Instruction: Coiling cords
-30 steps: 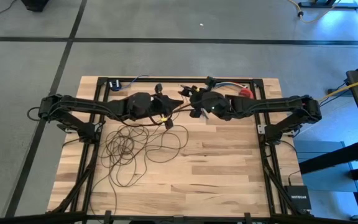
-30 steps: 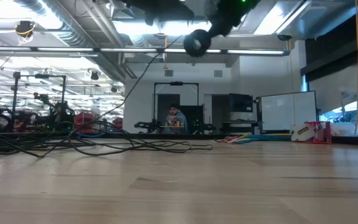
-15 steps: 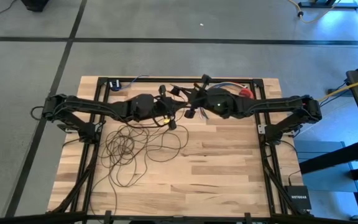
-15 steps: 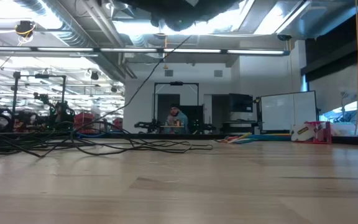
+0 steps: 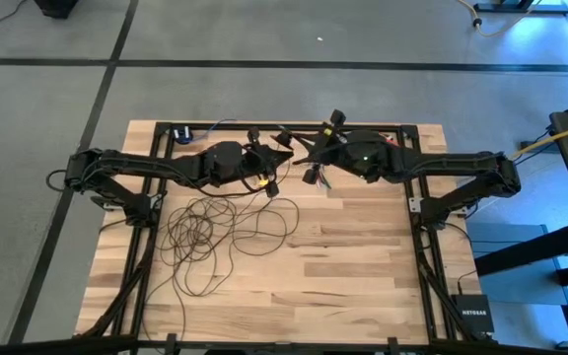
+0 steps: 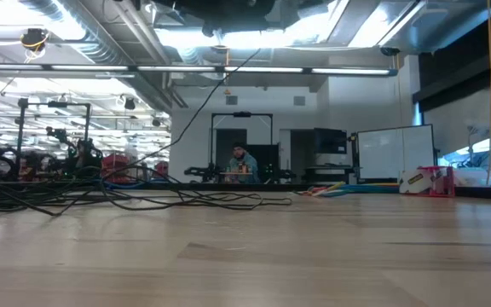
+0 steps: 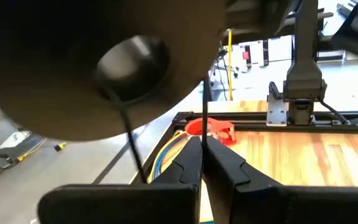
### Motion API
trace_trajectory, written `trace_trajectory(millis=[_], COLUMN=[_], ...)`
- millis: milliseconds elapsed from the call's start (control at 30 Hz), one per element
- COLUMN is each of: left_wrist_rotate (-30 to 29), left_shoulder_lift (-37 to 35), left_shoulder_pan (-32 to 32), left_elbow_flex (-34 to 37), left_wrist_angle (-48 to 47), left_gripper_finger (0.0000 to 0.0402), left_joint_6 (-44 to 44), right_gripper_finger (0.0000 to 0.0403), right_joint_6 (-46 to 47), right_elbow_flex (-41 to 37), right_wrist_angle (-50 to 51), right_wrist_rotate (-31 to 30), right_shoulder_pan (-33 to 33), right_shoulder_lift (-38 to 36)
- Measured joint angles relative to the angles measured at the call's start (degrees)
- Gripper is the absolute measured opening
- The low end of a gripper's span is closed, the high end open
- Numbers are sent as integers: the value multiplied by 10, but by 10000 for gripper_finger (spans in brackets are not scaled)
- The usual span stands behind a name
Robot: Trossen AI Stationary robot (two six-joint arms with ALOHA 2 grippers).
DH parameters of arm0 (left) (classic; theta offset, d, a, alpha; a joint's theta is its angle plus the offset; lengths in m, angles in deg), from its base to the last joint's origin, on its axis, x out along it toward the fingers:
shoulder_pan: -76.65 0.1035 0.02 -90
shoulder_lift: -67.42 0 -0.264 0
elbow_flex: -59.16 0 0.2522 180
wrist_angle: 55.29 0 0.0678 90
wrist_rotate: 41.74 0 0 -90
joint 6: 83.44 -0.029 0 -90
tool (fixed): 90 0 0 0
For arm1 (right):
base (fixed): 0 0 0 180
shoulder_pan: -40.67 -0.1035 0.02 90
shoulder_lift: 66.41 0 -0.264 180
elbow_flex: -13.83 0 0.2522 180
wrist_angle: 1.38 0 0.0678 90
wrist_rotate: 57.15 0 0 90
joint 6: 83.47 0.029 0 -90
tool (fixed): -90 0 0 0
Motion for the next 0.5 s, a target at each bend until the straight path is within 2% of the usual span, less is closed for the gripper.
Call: trace_trajectory(millis=[367, 500], left_wrist_rotate=[0, 31], left_shoulder_lift=[2, 2], left_shoulder_pan=[3, 3], left_elbow_flex=[2, 2], left_wrist_angle=[-16, -36], left_gripper_finger=[1, 1], left_joint_6=[6, 12], right_gripper_finger=[3, 3], right_joint_6=[35, 35], right_elbow_flex=[5, 5], right_wrist_angle=[59, 59], right_wrist_rotate=[32, 35], right_shoulder_pan=[0, 0], right_shoulder_lift=[-15, -15])
